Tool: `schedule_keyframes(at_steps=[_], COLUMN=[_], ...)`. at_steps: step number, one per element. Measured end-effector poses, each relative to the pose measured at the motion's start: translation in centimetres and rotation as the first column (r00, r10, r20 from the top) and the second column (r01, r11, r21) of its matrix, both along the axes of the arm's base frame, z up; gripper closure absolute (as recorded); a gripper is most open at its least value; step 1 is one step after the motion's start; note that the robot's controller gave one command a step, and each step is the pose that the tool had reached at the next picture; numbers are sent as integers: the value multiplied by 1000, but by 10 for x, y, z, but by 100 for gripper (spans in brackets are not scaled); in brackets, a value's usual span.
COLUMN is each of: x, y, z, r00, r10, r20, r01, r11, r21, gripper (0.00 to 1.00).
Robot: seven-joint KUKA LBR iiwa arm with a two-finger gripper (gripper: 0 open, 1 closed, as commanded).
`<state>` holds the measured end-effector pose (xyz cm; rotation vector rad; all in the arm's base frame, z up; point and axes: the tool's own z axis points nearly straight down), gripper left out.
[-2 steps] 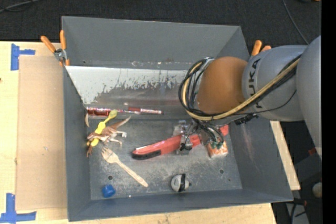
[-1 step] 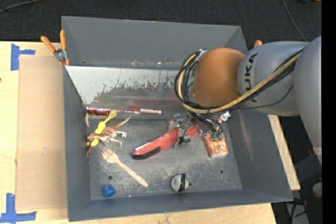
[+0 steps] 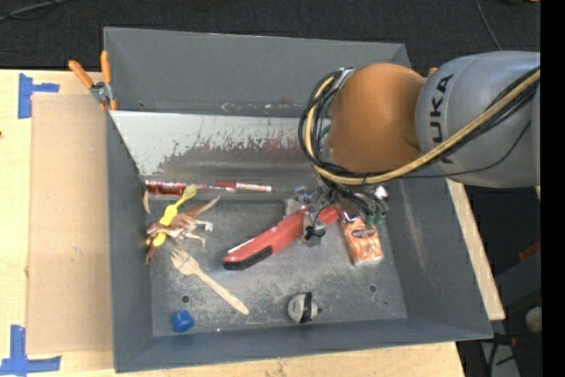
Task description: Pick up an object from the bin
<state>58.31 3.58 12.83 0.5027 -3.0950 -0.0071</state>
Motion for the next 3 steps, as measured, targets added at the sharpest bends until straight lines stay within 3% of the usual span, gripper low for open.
schedule_keyframes(at_steps=[1, 2, 3], x=[8, 3, -1], y=[5, 0, 5], z=[4, 46, 94], r00=[954, 906, 947], r10=[300, 423, 323], r20=[10, 0, 1], r01=[-300, -423, -323], r11=[954, 906, 947], r21=[0, 6, 5], gripper=[100, 100, 100])
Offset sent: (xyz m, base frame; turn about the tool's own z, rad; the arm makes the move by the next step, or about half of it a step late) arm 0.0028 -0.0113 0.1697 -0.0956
